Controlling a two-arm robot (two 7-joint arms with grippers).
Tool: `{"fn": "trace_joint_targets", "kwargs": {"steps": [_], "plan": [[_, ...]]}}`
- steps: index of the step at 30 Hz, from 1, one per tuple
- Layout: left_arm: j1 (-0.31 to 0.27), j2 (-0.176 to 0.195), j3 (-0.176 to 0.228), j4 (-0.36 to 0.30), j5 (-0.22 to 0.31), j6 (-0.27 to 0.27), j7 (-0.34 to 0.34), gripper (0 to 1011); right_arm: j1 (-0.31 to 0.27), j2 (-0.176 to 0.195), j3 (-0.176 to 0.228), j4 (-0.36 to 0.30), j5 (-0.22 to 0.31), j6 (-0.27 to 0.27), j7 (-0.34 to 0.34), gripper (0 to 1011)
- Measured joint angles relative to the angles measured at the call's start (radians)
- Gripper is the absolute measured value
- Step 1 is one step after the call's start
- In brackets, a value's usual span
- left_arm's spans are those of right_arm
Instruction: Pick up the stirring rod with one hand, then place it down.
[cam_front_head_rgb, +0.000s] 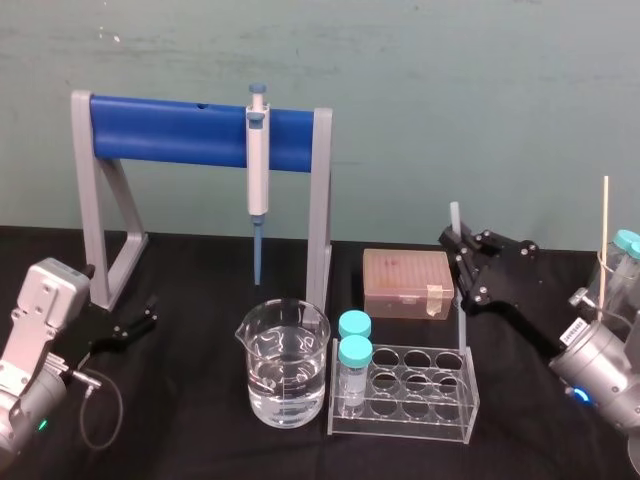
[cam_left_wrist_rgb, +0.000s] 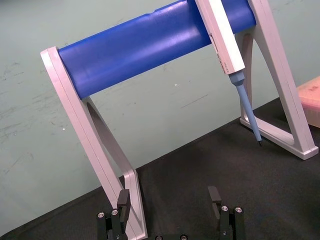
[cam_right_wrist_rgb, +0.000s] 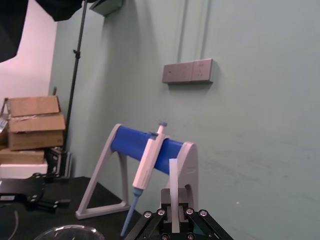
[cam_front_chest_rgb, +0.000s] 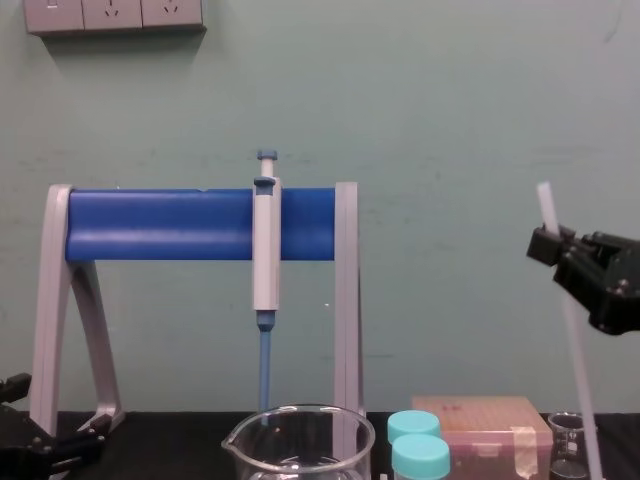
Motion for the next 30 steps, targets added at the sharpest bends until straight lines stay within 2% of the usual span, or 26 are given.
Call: {"fn": "trace_joint_targets", "kwargs": {"steps": [12, 21, 30], "plan": [[0.000, 0.000, 0.000, 0.000, 0.000, 0.000, 0.000, 1000, 0.038, -0.004, -0.037, 0.060, 0.015, -0.010, 0.041, 72], [0.000, 0.000, 0.000, 0.000, 0.000, 0.000, 0.000, 1001, 0.074, -0.005, -0.066, 0.131, 0.047, -0.030, 0.102, 72], [0.000, 0.000, 0.000, 0.000, 0.000, 0.000, 0.000, 1000, 0.092, -0.003, -0.081, 0.174, 0.051, -0.039, 0.118, 72]]}}
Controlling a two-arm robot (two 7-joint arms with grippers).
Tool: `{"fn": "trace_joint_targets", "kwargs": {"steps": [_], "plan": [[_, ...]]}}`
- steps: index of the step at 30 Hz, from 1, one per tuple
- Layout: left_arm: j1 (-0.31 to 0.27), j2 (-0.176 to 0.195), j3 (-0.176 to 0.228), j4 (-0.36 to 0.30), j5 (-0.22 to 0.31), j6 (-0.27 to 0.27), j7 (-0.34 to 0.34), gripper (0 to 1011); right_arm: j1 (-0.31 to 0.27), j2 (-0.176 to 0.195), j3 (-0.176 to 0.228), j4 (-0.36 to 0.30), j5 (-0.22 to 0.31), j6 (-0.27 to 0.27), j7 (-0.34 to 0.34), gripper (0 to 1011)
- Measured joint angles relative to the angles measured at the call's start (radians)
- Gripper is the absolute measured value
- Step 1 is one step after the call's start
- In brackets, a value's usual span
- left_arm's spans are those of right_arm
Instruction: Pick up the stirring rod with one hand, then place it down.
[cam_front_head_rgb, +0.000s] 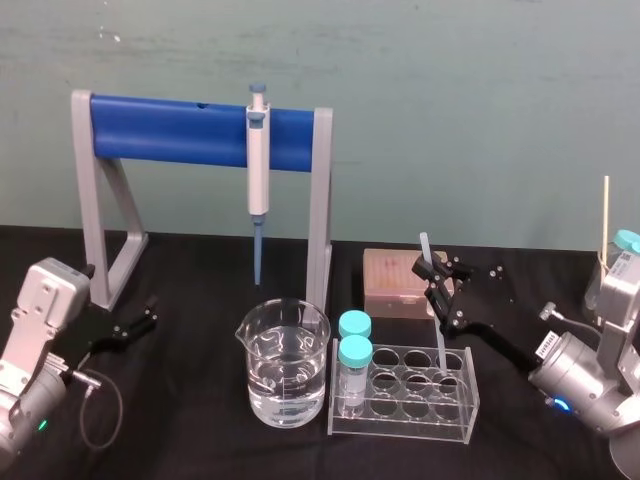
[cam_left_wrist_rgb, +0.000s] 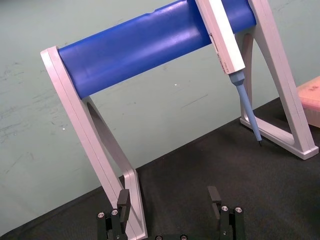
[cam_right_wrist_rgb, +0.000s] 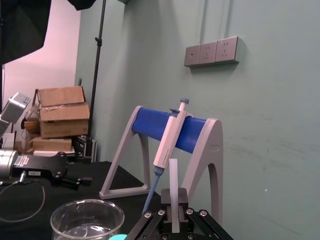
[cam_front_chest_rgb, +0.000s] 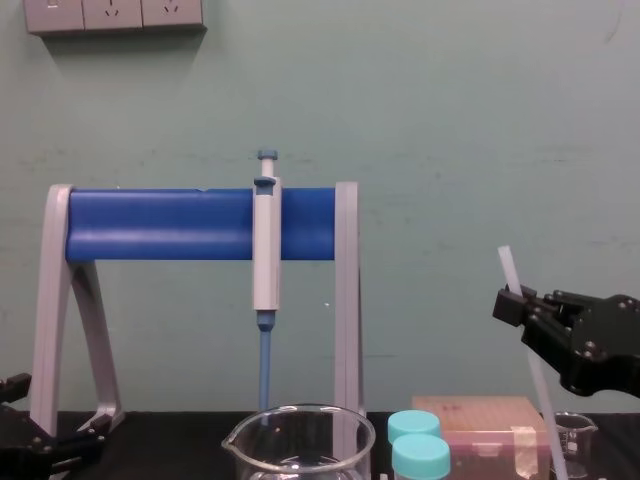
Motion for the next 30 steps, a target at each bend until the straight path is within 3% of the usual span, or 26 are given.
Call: {"fn": "trace_joint_targets", "kwargs": {"steps": [30], "plan": [[0.000, 0.000, 0.000, 0.000, 0.000, 0.000, 0.000, 1000, 0.028, 0.007, -0.031, 0.072, -0.023, 0.023, 0.007, 72]]}}
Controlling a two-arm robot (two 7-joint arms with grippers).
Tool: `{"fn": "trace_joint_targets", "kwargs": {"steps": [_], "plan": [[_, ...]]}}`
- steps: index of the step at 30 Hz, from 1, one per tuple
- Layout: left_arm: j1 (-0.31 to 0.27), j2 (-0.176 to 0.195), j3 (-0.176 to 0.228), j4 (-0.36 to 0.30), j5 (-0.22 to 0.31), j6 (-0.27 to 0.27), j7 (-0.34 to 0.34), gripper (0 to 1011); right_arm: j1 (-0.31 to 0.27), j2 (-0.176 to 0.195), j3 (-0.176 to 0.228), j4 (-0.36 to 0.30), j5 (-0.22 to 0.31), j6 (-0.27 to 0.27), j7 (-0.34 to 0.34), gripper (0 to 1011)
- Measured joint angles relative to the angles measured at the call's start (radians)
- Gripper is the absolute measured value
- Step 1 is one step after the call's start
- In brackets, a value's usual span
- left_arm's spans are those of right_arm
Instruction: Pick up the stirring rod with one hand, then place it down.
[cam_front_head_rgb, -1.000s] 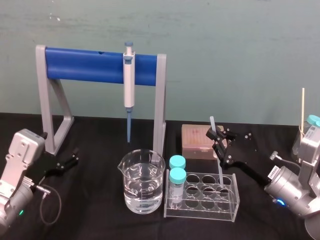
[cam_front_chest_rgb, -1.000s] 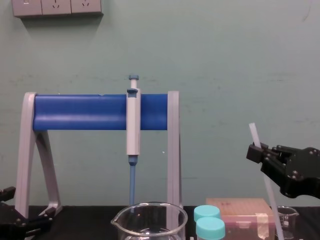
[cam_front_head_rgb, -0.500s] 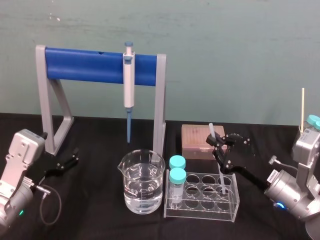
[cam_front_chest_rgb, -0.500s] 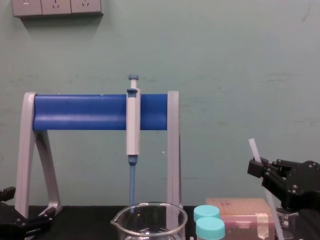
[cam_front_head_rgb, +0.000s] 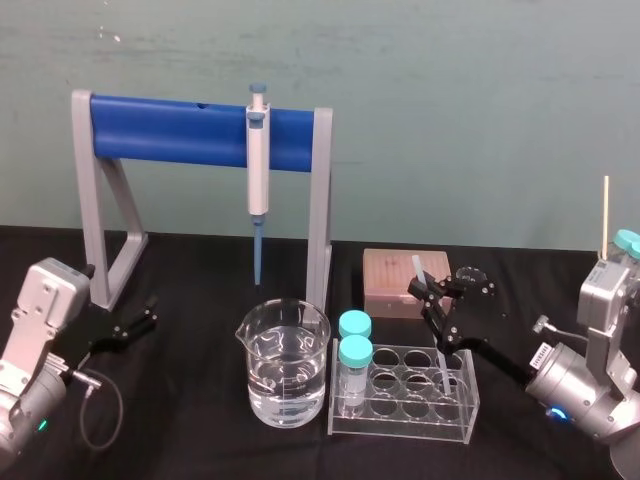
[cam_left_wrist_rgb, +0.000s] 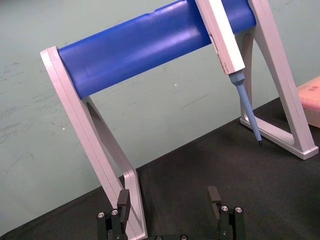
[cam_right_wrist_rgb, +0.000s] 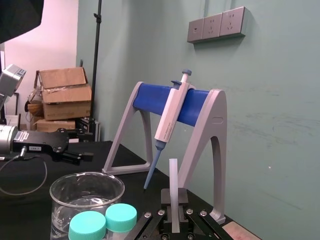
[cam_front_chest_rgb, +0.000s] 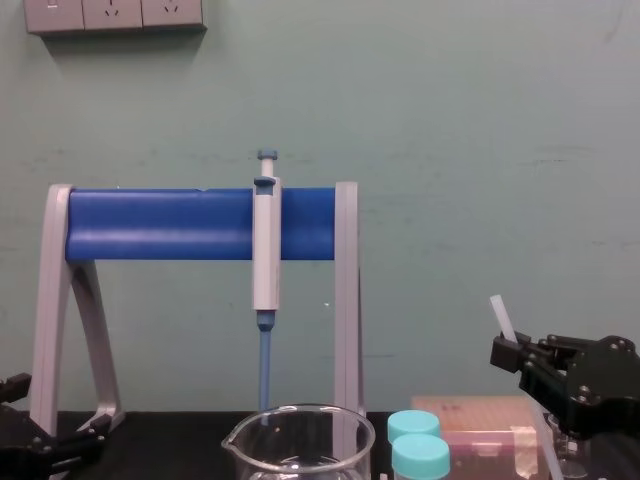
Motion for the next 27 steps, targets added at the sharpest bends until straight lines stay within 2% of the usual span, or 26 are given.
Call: {"fn": "trace_joint_targets", "kwargs": {"steps": [14, 27], "plan": [[0.000, 0.000, 0.000, 0.000, 0.000, 0.000, 0.000, 1000, -0.001, -0.001, 0.002, 0.000, 0.003, -0.002, 0.000, 86], [0.000, 0.000, 0.000, 0.000, 0.000, 0.000, 0.000, 1000, -0.001, -0.001, 0.003, -0.001, 0.004, -0.003, 0.000, 463]]}}
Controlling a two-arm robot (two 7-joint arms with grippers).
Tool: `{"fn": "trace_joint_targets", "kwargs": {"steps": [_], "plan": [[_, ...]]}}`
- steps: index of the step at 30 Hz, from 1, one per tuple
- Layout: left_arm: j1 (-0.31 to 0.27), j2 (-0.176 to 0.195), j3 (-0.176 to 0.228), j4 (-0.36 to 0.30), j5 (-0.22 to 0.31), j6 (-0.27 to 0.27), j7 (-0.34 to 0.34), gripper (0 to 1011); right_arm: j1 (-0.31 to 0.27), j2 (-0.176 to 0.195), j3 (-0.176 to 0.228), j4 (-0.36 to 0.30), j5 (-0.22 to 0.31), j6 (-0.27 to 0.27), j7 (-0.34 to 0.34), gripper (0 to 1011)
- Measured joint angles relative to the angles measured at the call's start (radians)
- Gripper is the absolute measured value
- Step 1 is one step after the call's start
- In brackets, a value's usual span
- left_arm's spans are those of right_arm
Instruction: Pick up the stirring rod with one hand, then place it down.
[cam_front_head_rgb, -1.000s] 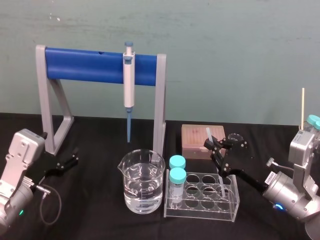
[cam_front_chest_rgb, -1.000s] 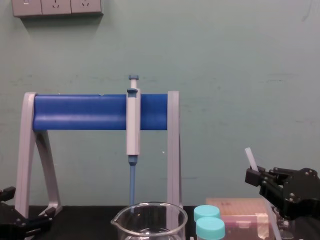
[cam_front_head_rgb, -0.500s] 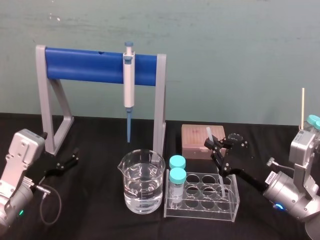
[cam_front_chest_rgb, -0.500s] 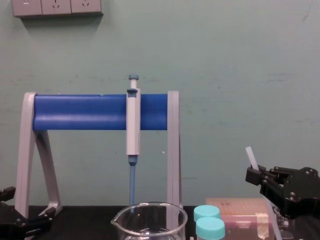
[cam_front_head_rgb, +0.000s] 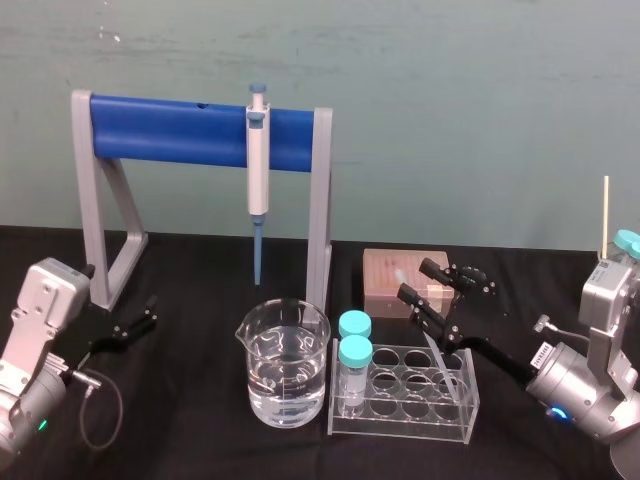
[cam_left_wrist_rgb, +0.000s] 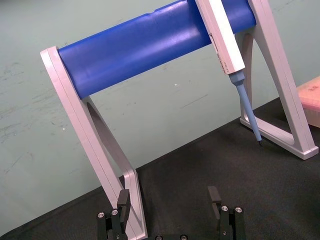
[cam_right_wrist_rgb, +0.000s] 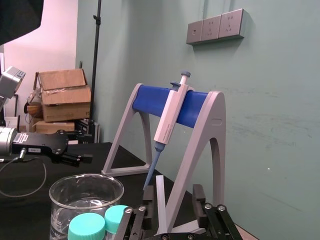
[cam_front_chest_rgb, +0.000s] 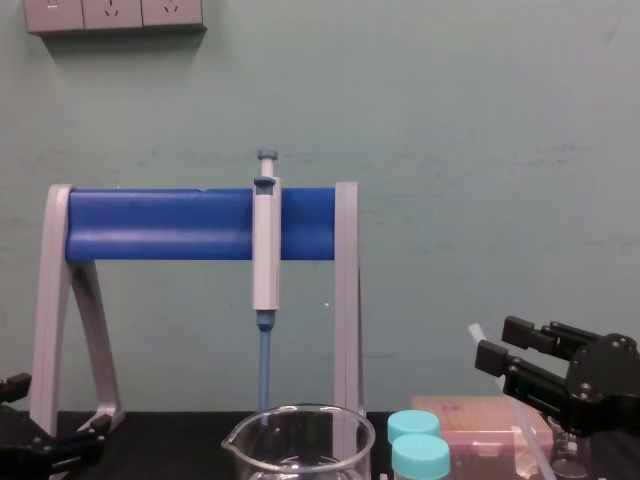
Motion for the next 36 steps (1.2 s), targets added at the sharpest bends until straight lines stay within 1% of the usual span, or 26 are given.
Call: {"fn": "trace_joint_targets", "kwargs": {"steps": [1, 3, 5, 6, 7, 9, 10, 11, 17, 19, 27, 28, 31, 34, 35, 36], "plan": [[0.000, 0.000, 0.000, 0.000, 0.000, 0.000, 0.000, 1000, 0.000, 0.000, 0.000, 0.000, 0.000, 0.000, 0.000, 484], [0.000, 0.000, 0.000, 0.000, 0.000, 0.000, 0.000, 1000, 0.000, 0.000, 0.000, 0.000, 0.000, 0.000, 0.000, 585], [0.000, 0.000, 0.000, 0.000, 0.000, 0.000, 0.000, 1001, 0.000, 0.000, 0.000, 0.000, 0.000, 0.000, 0.000, 627], [0.000, 0.000, 0.000, 0.000, 0.000, 0.000, 0.000, 1000, 0.000, 0.000, 0.000, 0.000, 0.001, 0.000, 0.000, 686], [0.000, 0.000, 0.000, 0.000, 0.000, 0.000, 0.000, 1000, 0.000, 0.000, 0.000, -0.001, 0.001, 0.000, 0.000, 686], [0.000, 0.000, 0.000, 0.000, 0.000, 0.000, 0.000, 1000, 0.000, 0.000, 0.000, 0.000, 0.001, 0.000, 0.000, 748], [0.000, 0.000, 0.000, 0.000, 0.000, 0.000, 0.000, 1000, 0.000, 0.000, 0.000, 0.000, 0.001, 0.000, 0.000, 804], [0.000, 0.000, 0.000, 0.000, 0.000, 0.000, 0.000, 1000, 0.000, 0.000, 0.000, -0.001, 0.001, 0.000, 0.000, 835], [0.000, 0.000, 0.000, 0.000, 0.000, 0.000, 0.000, 1000, 0.000, 0.000, 0.000, -0.001, 0.001, 0.000, 0.000, 985], [0.000, 0.000, 0.000, 0.000, 0.000, 0.000, 0.000, 1000, 0.000, 0.000, 0.000, -0.001, 0.001, 0.000, 0.000, 1003], [0.000, 0.000, 0.000, 0.000, 0.000, 0.000, 0.000, 1000, -0.001, 0.001, 0.000, -0.005, -0.001, 0.000, -0.001, 1003], [0.000, 0.000, 0.000, 0.000, 0.000, 0.000, 0.000, 1000, -0.006, 0.004, 0.000, -0.026, -0.008, -0.004, -0.008, 1003], [0.000, 0.000, 0.000, 0.000, 0.000, 0.000, 0.000, 1000, -0.011, 0.005, 0.000, -0.045, -0.015, -0.013, -0.017, 1003], [0.000, 0.000, 0.000, 0.000, 0.000, 0.000, 0.000, 1000, -0.026, 0.006, 0.010, -0.087, -0.041, -0.042, -0.049, 1003], [0.000, 0.000, 0.000, 0.000, 0.000, 0.000, 0.000, 1000, -0.026, 0.006, 0.010, -0.087, -0.041, -0.042, -0.049, 1003], [0.000, 0.000, 0.000, 0.000, 0.000, 0.000, 0.000, 1000, -0.035, 0.005, 0.017, -0.107, -0.050, -0.056, -0.065, 1003]]}}
